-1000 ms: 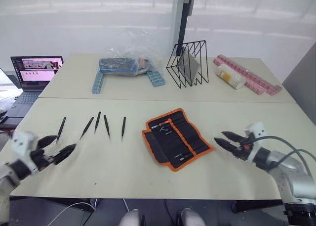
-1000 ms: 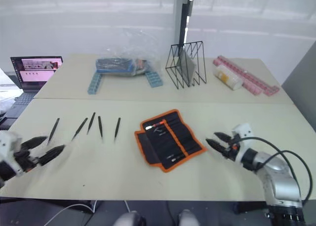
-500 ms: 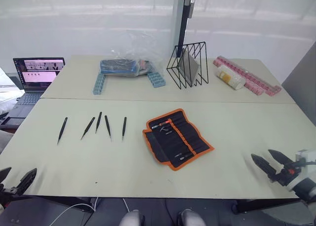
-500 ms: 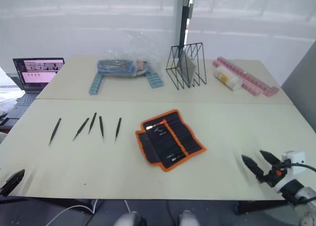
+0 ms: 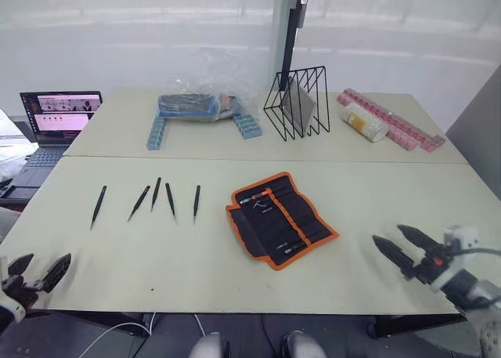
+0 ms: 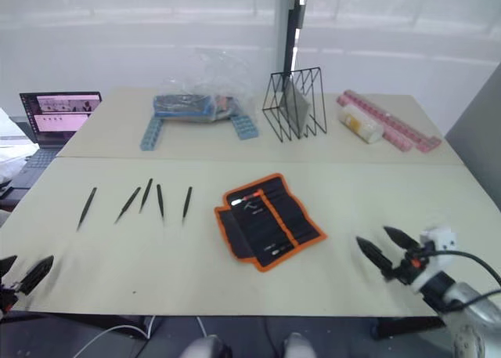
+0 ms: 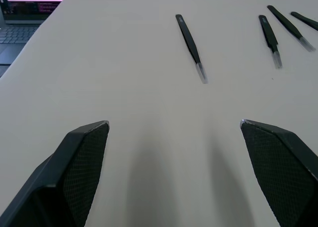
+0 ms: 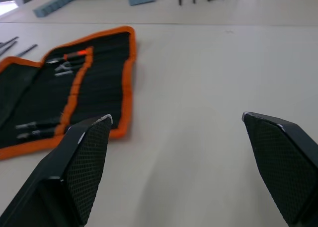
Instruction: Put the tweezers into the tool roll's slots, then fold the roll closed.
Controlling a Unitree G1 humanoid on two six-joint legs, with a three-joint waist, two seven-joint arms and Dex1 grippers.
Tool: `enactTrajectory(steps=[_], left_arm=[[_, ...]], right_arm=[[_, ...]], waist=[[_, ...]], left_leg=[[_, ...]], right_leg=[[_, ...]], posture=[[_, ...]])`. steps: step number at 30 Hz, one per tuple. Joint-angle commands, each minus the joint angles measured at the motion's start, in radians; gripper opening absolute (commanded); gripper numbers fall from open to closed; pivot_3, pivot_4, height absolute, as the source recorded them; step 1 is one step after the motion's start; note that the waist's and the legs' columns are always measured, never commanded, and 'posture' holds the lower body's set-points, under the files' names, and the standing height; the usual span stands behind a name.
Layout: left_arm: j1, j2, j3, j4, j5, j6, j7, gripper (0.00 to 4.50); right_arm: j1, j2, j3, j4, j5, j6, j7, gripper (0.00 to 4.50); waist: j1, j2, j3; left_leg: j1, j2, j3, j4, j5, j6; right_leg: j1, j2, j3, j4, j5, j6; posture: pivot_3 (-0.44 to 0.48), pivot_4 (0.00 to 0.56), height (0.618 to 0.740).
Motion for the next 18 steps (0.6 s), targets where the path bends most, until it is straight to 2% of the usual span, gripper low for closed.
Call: enactTrajectory(steps=[1, 5, 9, 13, 18], left_arm=[[-0.033, 0.001, -0.015, -0.08, -0.001, 0.046, 0.088, 4.5], [-0.124, -0.043, -0.04, -0.169, -0.009, 0.147, 0.257, 4.5], [-0.211, -0.05, -0.073, -0.185, 0.006, 0.219, 0.352, 4.5], [-0.315, -0.006, -0.156, -0.126, 0.061, 0.307, 0.419, 4.5], [-0.388, 0.012, -0.248, -0.023, 0.093, 0.327, 0.385, 4.5]], right_arm=[[-0.06, -0.053, 0.038, -0.068, 0.048, 0.074, 0.02, 4.46], [-0.206, -0.114, 0.151, -0.071, 0.084, 0.167, 0.09, 4.46], [-0.301, -0.148, 0.246, -0.033, 0.069, 0.185, 0.18, 4.46], [-0.397, -0.159, 0.326, 0.008, 0.047, 0.193, 0.241, 4.46], [-0.463, -0.141, 0.354, 0.014, 0.052, 0.202, 0.245, 4.46]], waist=[[0.001, -0.001, -0.001], [-0.001, -0.001, -0.001], [0.001, -0.002, -0.001], [0.002, -0.002, -0.001], [-0.001, -0.002, -0.001]], left_leg=[[0.0, 0.0, 0.0, 0.0, 0.0, 0.0], [-0.001, 0.0, 0.0, 0.0, 0.0, 0.0], [-0.001, 0.0, -0.001, 0.0, 0.0, 0.0], [-0.002, -0.001, -0.001, 0.0, 0.0, 0.0], [-0.002, -0.002, -0.001, 0.0, 0.0, 0.0]], right_leg=[[0.0, 0.0, 0.0, 0.0, 0.0, 0.0], [-0.001, 0.0, 0.0, 0.0, 0.0, 0.0], [-0.001, 0.001, -0.001, 0.0, 0.001, 0.0], [-0.001, 0.001, -0.001, 0.0, 0.001, 0.001], [-0.002, 0.001, -0.001, 0.0, 0.001, 0.001]], posture=[[0.0, 0.15, 0.722], [0.0, 0.15, 0.722], [0.0, 0.15, 0.722], [0.0, 0.15, 0.722], [0.0, 0.15, 0.722]])
